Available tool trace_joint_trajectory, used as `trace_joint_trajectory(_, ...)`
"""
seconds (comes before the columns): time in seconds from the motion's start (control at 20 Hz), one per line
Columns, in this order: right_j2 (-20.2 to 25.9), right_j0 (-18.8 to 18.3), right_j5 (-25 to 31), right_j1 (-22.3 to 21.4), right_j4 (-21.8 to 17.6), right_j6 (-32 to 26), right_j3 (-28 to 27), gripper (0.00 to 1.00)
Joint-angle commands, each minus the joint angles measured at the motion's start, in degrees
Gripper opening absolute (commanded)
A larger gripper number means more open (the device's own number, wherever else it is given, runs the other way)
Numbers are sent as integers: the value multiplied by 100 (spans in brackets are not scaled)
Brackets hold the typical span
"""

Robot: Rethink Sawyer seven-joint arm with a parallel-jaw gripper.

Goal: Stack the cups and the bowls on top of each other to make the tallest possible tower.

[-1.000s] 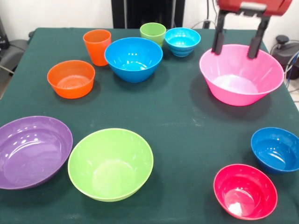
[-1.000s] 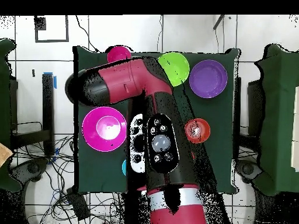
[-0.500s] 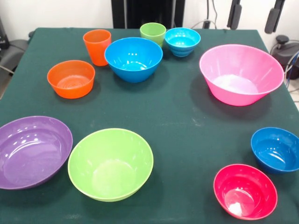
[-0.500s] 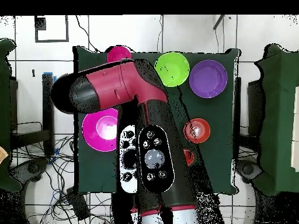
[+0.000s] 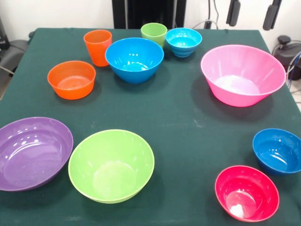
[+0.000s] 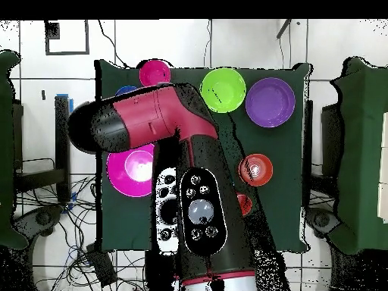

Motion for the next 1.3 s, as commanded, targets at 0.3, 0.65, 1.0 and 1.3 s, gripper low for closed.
trace_joint_trajectory(0.3,-432,119,607,707,-37,515,158,100)
trace_joint_trajectory(0.65,-169,-44,339,740,-143,-296,228,100)
trace_joint_trajectory(1.0,153,-104,-35,719,-438,-955,-9,100)
trace_joint_trajectory(1.3,313,-90,610,928,-394,-1313,-614,100)
